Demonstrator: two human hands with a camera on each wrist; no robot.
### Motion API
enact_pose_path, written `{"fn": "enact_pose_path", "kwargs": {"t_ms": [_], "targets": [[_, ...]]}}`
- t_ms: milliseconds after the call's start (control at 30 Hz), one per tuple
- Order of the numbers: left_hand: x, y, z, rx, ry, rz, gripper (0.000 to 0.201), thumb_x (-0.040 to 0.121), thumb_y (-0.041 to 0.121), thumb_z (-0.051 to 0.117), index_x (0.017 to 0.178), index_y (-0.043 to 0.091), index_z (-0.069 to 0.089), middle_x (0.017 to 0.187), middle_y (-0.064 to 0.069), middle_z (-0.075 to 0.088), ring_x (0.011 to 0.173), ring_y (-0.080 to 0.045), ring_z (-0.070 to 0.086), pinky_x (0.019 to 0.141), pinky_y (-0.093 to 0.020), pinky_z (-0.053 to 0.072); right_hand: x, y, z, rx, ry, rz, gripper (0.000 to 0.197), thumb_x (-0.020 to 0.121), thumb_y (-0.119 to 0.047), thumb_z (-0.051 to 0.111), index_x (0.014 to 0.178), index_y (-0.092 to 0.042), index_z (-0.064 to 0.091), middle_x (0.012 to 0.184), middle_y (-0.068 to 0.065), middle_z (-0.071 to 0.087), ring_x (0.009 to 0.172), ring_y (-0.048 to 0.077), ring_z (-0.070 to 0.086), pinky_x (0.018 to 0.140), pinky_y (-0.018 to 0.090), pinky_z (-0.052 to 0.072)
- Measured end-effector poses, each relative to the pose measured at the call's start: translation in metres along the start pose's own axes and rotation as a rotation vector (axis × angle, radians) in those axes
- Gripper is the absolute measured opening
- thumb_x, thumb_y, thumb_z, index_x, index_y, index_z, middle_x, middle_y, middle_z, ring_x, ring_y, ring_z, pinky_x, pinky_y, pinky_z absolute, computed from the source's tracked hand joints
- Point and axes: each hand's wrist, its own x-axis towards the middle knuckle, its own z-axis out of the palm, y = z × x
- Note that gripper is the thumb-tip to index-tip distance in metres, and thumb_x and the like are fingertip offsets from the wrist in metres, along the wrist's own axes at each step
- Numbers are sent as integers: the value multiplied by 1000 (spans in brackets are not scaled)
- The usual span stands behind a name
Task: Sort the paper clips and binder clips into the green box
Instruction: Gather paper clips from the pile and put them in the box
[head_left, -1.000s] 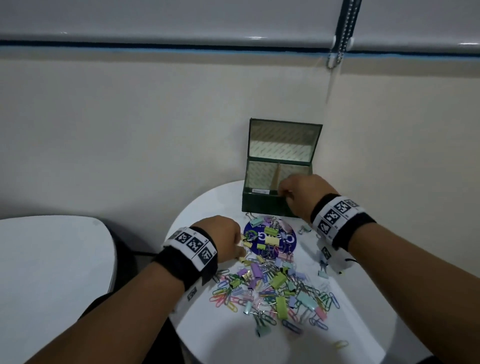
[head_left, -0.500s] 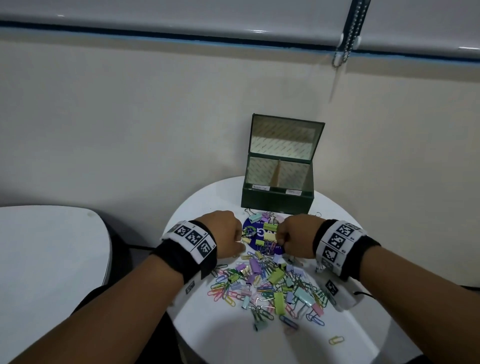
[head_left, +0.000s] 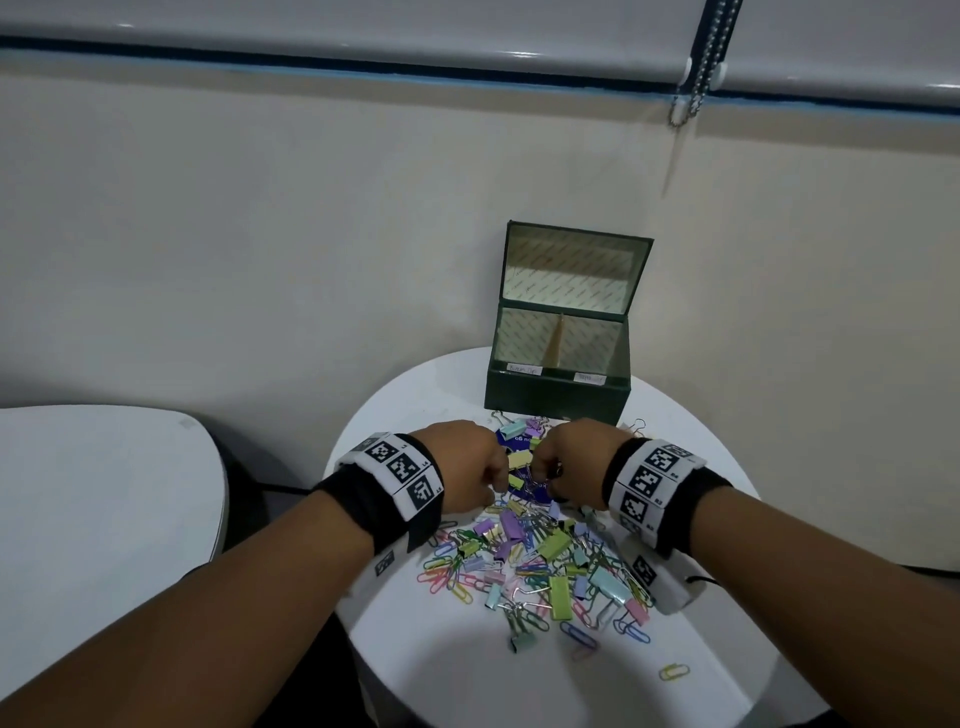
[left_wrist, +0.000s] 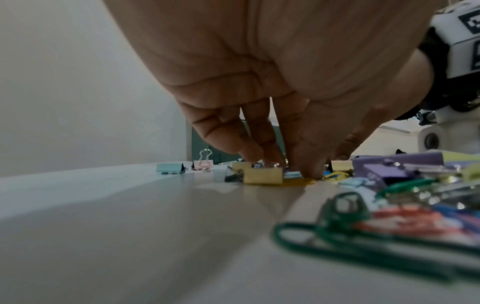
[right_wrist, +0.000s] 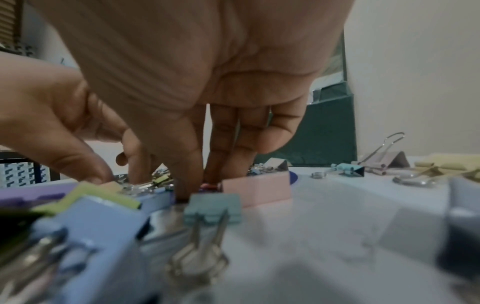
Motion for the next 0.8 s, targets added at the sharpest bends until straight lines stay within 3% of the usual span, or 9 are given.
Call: {"fn": "enact_pose_path", "kwargs": {"t_ms": [100, 233, 333, 400, 433, 500, 600, 733, 800], "targets": [[0, 1, 1, 17, -1, 0, 8, 87, 26, 66, 90, 26, 74, 96, 10, 69, 88, -11, 62, 76, -25, 50, 0, -3, 2, -16, -15, -4, 21, 82, -8, 64, 82, -29, 67, 80, -12, 64, 80, 13, 59, 72, 23, 44], [0, 2, 3, 50, 35, 17, 12, 87, 24, 57, 79, 23, 67, 84, 5, 65, 78, -16, 61, 72, -32, 54, -2, -4, 5, -11, -10, -2, 25, 73, -7, 62, 85, -29, 59, 82, -9, 61, 83, 20, 60, 71, 28, 52], [-2, 3, 1, 29, 93, 23, 12, 88, 28, 54, 82, 25, 63, 85, 5, 65, 79, -17, 60, 73, -32, 54, -8, -3, -1, 89, 126, -67, 19, 82, -7, 57, 93, -21, 65, 95, -2, 59, 87, 21, 58, 75, 27, 46], [-3, 3, 1, 18, 96, 16, 6, 86, 29, 58, 84, 27, 63, 86, 8, 66, 80, -16, 60, 73, -30, 53, -11, -2, -7, 171, 195, -78, 15, 87, -6, 54, 89, -18, 64, 96, -1, 55, 87, 17, 53, 76, 25, 39], [-4, 3, 1, 9, 83, 14, 3, 85, 29, 62, 87, 29, 63, 87, 9, 66, 81, -14, 60, 73, -29, 53, -12, -2, -9, 193, 186, -71, 17, 88, -5, 53, 87, -18, 63, 95, -1, 55, 88, 16, 51, 77, 25, 38], [-5, 4, 2, -8, 38, 23, 17, 82, 32, 70, 97, 32, 63, 91, 12, 65, 82, -10, 60, 73, -25, 50, -10, -2, -8, 168, 107, -41, 17, 91, -6, 49, 89, -14, 65, 96, 3, 60, 91, 20, 55, 79, 27, 41], [-6, 7, 3, -18, 18, 59, 26, 82, 29, 73, 105, 33, 61, 95, 12, 64, 84, -10, 58, 75, -25, 50, -5, -3, 1, 16, -19, 8, 19, 94, -18, 51, 98, -10, 69, 100, 9, 67, 95, 25, 60, 79, 29, 44], [-8, 11, 2, 2, 7, 101, 28, 84, 24, 68, 108, 34, 59, 94, 11, 64, 85, -13, 60, 79, -32, 54, 1, -9, 5, -62, -15, 8, 2, 89, -22, 63, 90, -19, 63, 92, 5, 63, 84, 22, 55, 72, 26, 41], [-9, 13, 2, -1, 0, 112, 30, 83, 22, 66, 109, 34, 58, 94, 11, 64, 84, -14, 61, 79, -31, 54, 5, -12, 4, -104, -26, 9, 9, 89, -22, 63, 94, -16, 67, 93, 7, 65, 82, 22, 55, 73, 27, 43]]}}
